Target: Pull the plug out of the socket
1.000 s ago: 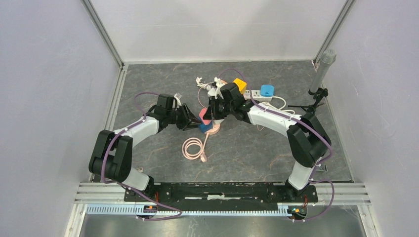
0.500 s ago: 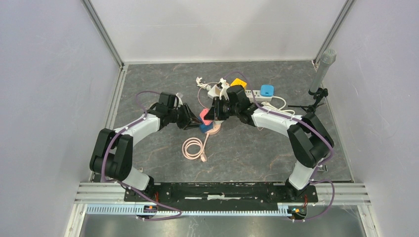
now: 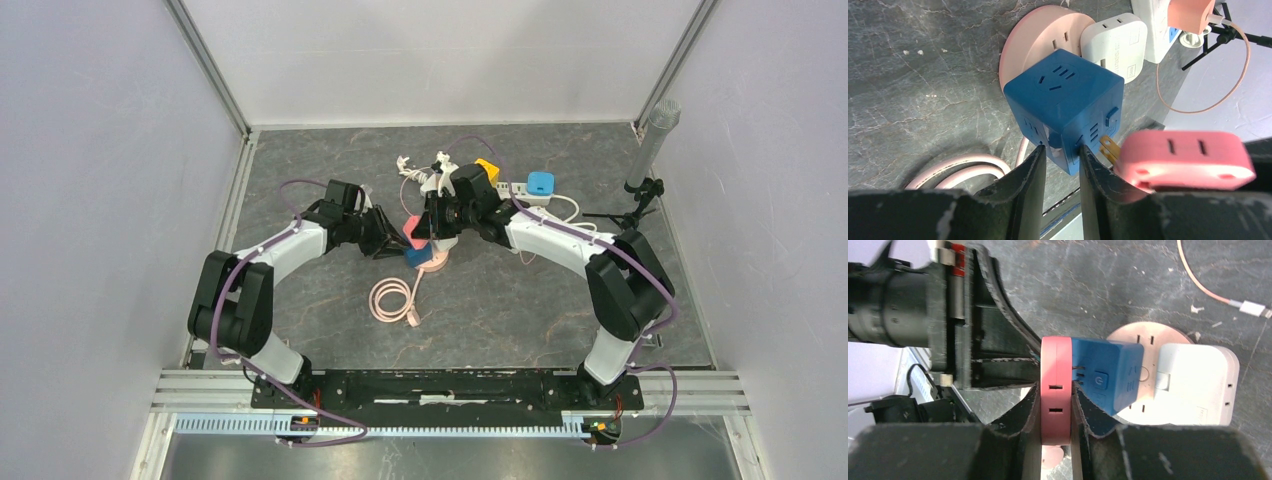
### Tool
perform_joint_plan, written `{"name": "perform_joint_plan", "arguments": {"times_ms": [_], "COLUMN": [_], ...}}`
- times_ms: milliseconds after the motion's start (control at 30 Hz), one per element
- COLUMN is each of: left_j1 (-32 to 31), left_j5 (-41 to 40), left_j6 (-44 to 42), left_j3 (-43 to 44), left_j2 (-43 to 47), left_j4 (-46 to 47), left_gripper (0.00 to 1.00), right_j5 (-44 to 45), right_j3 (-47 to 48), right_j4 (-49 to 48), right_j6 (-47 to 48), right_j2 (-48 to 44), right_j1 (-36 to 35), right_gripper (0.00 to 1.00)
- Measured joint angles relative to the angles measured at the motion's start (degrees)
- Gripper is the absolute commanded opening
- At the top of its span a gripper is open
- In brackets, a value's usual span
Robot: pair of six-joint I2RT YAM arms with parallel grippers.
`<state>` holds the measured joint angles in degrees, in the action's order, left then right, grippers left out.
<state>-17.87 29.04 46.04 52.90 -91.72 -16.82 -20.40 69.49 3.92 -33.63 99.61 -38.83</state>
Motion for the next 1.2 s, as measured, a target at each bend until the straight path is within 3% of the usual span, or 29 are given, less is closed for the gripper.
{"name": "perform_joint_plan", "arguments": {"times_ms": [300,633,933,1000,1200], "left_j1": [-0.11,-0.09,0.00,0.20,1.14], "left_j5": [-0.11,-0.74,-9.25,-11.89,-21.94], "left_j6": [-0.31,-2.91,-4.87,-5.51,-8.50], "left_j3": [1.53,3.10,10.16,11.23,13.49], "left_j2": [-0.81,-0.57,2.14,4.92,12.07], "left_j4": [-2.21,-4.59,-8.48,-9.11,-11.67], "left_gripper": [0.40,0.66,0.90,1.00,1.00], "right_j5": [-3.45,1.60,5.77,5.99,4.35], "right_j3": [0.04,0.00,-7.96,-10.60,-18.16], "right_j4": [-2.97,1.86,11.82,15.41,23.47], "right_j6": [-1.99,5.42,16.96,19.37,23.52], "right_j2": [-0.22,-8.57,-20.11,-22.08,-28.00], "right_j1": [2.38,2.82,3.78,3.93,4.02], "right_gripper": [0.00,0.00,0.00,0.00,0.00]}}
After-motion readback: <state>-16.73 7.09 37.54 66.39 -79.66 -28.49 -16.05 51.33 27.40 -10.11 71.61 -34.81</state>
